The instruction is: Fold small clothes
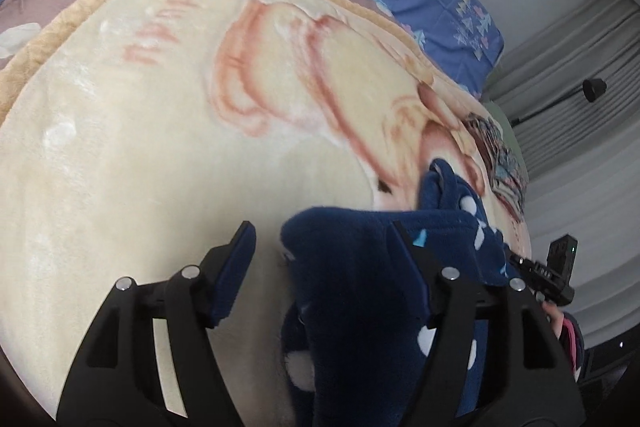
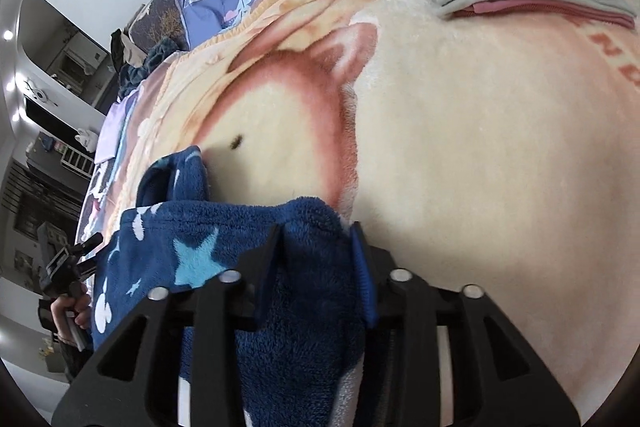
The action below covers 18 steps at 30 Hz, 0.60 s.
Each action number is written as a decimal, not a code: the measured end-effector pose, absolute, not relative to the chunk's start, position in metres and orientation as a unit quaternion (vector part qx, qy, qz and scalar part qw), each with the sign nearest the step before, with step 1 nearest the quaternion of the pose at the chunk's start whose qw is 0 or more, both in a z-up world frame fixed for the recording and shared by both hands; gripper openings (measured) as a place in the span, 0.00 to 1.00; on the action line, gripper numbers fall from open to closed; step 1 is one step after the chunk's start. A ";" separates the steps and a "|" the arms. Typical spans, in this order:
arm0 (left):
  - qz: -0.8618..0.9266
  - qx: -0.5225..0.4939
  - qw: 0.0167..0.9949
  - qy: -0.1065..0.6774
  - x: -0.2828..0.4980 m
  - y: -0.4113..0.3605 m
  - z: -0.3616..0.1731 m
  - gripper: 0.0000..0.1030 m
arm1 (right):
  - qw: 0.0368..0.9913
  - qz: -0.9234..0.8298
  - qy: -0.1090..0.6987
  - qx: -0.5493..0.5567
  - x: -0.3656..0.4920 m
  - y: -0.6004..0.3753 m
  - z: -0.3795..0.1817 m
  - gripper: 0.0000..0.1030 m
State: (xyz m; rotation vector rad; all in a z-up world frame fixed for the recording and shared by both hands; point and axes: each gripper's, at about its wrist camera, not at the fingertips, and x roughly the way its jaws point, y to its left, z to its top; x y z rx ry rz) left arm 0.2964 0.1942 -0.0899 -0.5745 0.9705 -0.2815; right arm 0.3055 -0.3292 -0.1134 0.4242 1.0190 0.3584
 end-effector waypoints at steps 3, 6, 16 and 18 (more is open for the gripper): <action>-0.139 -0.268 0.831 0.468 0.301 0.187 -0.095 0.45 | 0.835 0.164 0.489 0.190 0.309 -0.326 -0.117 0.42; -0.139 -0.261 0.832 0.469 0.304 0.181 -0.099 0.17 | 0.838 0.157 0.497 0.165 0.310 -0.319 -0.118 0.35; -0.146 -0.241 0.880 0.382 0.284 0.175 -0.038 0.12 | 0.897 0.133 0.394 0.151 0.283 -0.316 -0.062 0.12; -0.144 -0.229 0.884 0.381 0.288 0.173 -0.035 0.12 | 0.896 0.133 0.397 0.150 0.291 -0.314 -0.063 0.12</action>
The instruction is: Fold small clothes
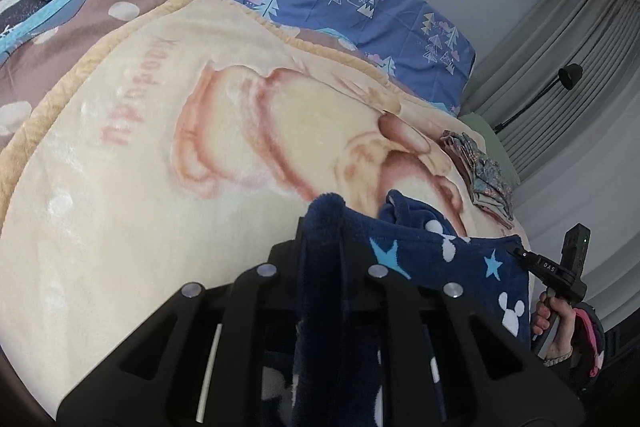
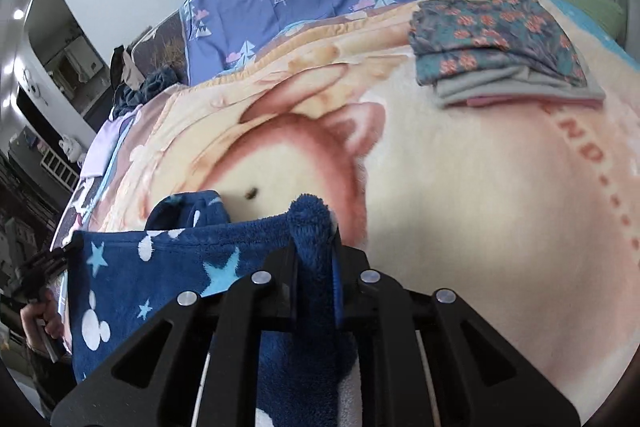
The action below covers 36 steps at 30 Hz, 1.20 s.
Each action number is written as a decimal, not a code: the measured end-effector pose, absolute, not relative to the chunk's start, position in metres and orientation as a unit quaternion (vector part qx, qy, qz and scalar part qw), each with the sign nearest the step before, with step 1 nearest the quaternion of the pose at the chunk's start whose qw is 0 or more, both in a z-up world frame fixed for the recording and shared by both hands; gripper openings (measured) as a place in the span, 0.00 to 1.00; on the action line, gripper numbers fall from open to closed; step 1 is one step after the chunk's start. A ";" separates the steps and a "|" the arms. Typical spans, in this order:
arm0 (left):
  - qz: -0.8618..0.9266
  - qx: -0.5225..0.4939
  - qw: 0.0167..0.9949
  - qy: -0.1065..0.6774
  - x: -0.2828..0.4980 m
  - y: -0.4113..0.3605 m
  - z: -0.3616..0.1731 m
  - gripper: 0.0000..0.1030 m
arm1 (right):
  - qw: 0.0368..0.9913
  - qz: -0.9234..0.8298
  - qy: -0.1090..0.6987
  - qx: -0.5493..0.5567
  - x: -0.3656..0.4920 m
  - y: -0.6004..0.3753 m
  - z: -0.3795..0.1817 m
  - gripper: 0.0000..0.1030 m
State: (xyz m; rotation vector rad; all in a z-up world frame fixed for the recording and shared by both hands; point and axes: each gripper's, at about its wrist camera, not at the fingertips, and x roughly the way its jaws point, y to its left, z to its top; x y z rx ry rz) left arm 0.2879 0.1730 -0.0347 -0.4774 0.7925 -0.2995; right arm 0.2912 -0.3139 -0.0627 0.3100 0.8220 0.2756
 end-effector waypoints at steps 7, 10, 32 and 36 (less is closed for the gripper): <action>-0.126 -0.265 0.845 0.448 0.316 0.182 -0.098 0.23 | 0.853 0.111 0.481 0.172 0.323 -0.315 -0.127 0.16; -0.120 -0.283 0.836 0.455 0.312 0.189 -0.116 0.34 | 0.856 0.112 0.471 0.181 0.317 -0.319 -0.123 0.26; -0.302 -0.205 0.876 0.315 0.136 0.028 0.025 0.83 | 0.806 0.092 0.248 0.530 0.007 -0.383 -0.151 0.82; -0.308 -0.191 0.870 0.336 0.149 -0.011 0.008 0.83 | 0.780 0.122 0.259 0.557 0.010 -0.369 -0.164 0.82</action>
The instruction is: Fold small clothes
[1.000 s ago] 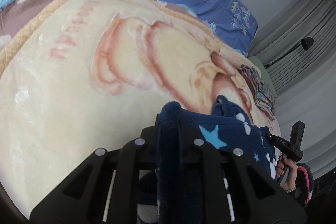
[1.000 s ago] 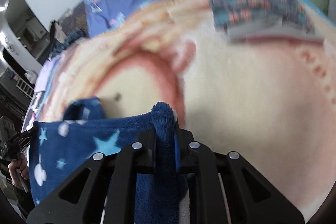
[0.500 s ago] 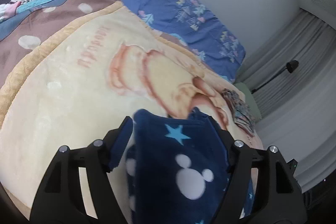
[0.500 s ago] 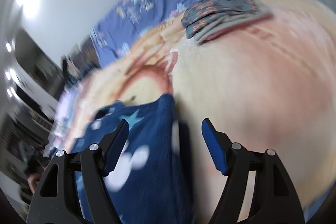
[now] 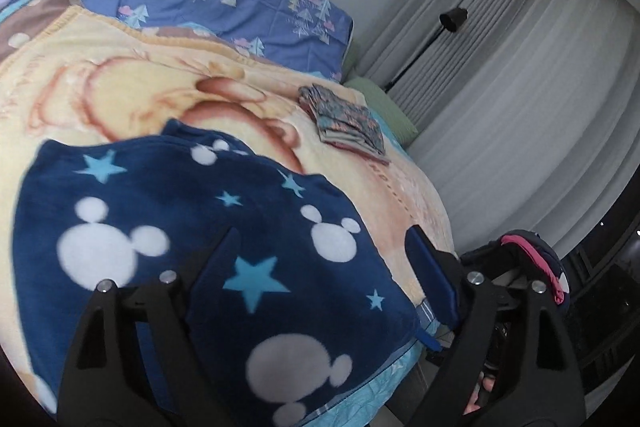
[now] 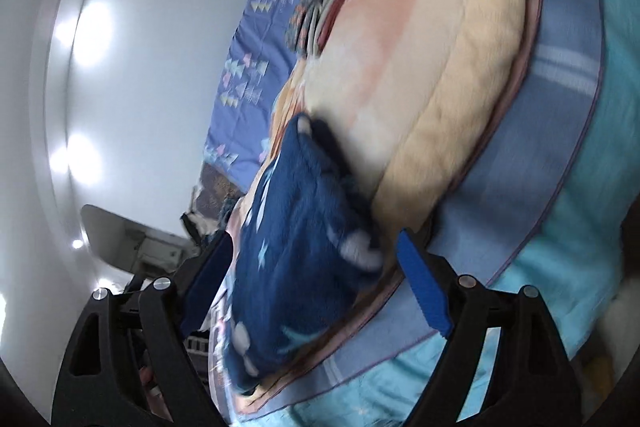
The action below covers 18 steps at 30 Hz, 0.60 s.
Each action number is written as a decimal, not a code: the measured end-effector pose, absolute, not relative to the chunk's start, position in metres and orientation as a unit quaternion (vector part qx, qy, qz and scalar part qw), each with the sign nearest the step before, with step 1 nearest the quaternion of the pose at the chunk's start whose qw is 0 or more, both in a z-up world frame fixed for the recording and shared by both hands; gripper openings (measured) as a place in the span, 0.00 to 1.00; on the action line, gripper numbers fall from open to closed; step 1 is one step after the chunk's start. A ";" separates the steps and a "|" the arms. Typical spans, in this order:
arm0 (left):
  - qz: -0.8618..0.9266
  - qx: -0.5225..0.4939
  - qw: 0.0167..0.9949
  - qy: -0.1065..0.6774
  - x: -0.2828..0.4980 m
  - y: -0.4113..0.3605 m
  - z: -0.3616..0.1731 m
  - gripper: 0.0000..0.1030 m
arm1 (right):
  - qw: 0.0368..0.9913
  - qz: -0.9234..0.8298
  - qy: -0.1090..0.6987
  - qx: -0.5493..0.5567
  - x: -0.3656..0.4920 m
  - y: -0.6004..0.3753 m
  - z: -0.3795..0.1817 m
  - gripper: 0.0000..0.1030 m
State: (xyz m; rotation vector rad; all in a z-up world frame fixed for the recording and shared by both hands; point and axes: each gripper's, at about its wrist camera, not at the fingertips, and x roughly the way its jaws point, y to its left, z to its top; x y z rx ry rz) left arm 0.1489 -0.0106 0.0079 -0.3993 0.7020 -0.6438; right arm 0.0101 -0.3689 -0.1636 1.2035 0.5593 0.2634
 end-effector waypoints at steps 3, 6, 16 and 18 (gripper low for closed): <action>-0.286 -0.175 0.871 0.359 0.164 -0.025 -0.012 0.83 | 0.752 0.148 0.281 0.578 0.015 -0.357 -0.177 0.82; -0.256 -0.145 0.868 0.401 0.179 -0.037 -0.042 0.83 | 0.739 0.156 0.295 0.585 0.020 -0.347 -0.186 0.82; -0.259 -0.109 0.862 0.423 0.189 -0.045 -0.081 0.88 | 0.742 0.166 0.258 0.596 0.059 -0.337 -0.185 0.84; -0.260 -0.110 0.862 0.422 0.189 -0.044 -0.081 0.89 | 0.756 0.164 0.245 0.585 0.063 -0.333 -0.177 0.84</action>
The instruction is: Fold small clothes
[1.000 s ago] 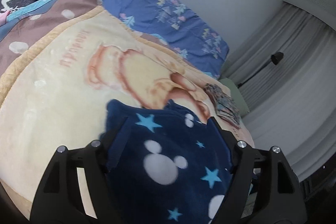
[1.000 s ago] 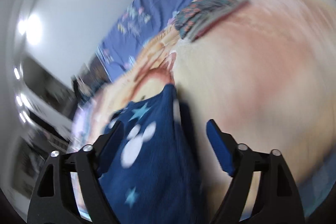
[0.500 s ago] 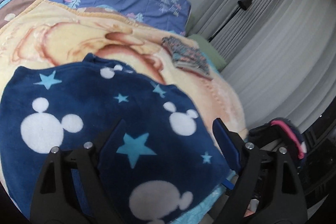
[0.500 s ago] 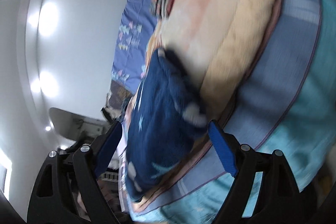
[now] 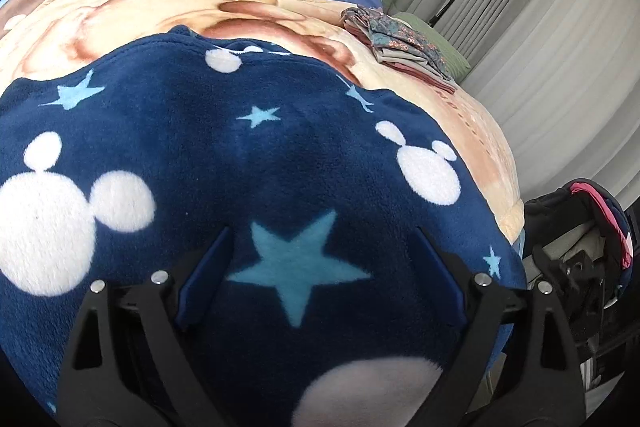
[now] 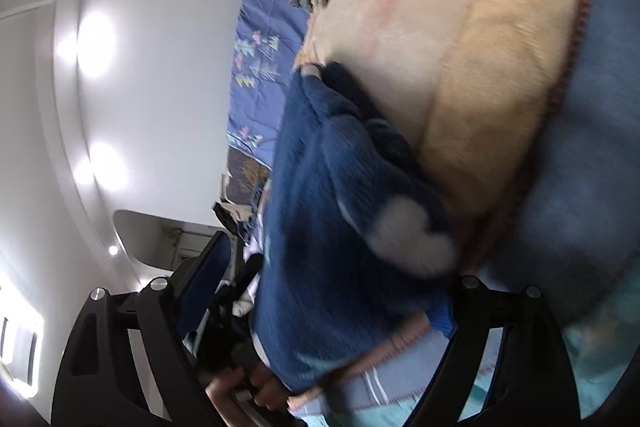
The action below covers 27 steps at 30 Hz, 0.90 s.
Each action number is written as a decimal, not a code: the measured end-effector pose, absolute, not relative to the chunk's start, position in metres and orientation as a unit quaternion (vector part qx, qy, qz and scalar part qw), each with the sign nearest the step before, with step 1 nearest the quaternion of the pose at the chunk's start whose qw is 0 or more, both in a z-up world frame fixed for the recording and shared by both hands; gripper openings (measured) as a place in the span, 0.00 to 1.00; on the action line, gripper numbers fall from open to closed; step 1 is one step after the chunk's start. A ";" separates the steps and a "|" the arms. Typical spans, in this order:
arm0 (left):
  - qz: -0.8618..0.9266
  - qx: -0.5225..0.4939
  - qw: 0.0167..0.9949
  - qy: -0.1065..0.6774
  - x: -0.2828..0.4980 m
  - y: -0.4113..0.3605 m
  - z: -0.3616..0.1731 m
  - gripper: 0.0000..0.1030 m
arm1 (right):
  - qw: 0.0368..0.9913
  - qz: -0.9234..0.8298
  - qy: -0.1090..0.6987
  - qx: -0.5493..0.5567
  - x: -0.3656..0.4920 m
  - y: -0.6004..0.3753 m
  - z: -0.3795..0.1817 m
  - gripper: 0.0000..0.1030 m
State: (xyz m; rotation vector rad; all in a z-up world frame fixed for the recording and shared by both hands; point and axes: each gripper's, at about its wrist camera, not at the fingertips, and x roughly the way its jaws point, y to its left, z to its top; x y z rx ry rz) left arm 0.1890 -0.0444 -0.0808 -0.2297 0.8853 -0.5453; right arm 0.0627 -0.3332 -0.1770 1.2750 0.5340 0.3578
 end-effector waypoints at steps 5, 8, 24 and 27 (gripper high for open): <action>-0.265 -0.117 0.861 0.418 0.185 -0.041 -0.082 0.89 | 0.773 0.159 0.237 0.566 0.067 -0.330 -0.168 0.85; -0.268 -0.122 0.860 0.416 0.185 -0.040 -0.082 0.89 | 0.773 0.153 0.235 0.569 0.069 -0.330 -0.170 0.81; -0.285 -0.127 0.850 0.424 0.188 -0.039 -0.080 0.95 | 0.925 0.114 0.183 0.313 0.056 -0.266 -0.098 0.34; -0.294 -0.155 0.838 0.433 0.192 -0.031 -0.077 0.96 | 0.939 0.129 0.172 0.268 0.055 -0.250 -0.086 0.34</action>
